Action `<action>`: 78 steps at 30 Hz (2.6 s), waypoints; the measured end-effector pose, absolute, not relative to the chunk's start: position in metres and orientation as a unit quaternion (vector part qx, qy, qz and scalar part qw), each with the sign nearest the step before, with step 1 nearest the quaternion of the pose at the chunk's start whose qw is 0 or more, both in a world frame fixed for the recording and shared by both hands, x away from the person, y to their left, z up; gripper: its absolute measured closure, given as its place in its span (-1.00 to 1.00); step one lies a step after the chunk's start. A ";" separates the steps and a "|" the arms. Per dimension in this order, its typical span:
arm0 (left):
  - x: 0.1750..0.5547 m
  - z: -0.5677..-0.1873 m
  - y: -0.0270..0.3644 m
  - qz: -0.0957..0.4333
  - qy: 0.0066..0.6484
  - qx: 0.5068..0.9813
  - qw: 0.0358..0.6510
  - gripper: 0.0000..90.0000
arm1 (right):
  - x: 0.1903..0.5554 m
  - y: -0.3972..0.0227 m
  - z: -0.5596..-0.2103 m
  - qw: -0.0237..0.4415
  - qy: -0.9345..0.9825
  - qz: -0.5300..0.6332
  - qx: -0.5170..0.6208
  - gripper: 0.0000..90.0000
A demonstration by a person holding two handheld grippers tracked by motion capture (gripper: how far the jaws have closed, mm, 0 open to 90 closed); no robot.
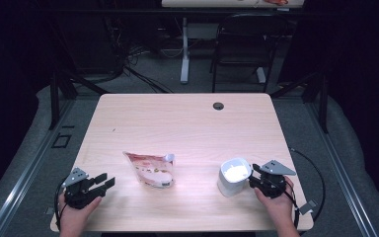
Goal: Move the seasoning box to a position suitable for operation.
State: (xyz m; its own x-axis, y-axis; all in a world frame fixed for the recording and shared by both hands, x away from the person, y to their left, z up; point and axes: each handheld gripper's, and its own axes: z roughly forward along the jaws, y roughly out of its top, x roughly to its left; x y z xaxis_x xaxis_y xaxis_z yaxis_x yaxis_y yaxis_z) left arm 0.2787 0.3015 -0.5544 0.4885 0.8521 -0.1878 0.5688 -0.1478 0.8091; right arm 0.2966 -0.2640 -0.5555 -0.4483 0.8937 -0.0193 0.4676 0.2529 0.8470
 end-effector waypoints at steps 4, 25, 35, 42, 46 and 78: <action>0.280 -0.555 0.303 0.160 0.483 0.736 0.446 0.26 | 0.296 -0.262 -0.555 0.267 0.749 0.403 0.453 0.48; 0.280 -0.554 0.305 0.162 0.484 0.734 0.447 0.28 | 0.291 -0.247 -0.550 0.276 0.755 0.366 0.468 0.82; 0.280 -0.554 0.304 0.163 0.482 0.736 0.447 0.28 | 0.290 -0.236 -0.548 0.266 0.754 0.365 0.477 0.82; 0.280 -0.555 0.303 0.162 0.481 0.739 0.444 0.28 | 0.291 -0.226 -0.548 0.268 0.750 0.363 0.483 0.81; 0.280 -0.555 0.302 0.162 0.480 0.739 0.444 0.28 | 0.291 -0.218 -0.548 0.270 0.748 0.362 0.486 0.81; 0.283 -0.555 0.299 0.160 0.476 0.742 0.444 0.28 | 0.258 -0.215 -0.536 0.192 0.784 0.398 0.436 0.67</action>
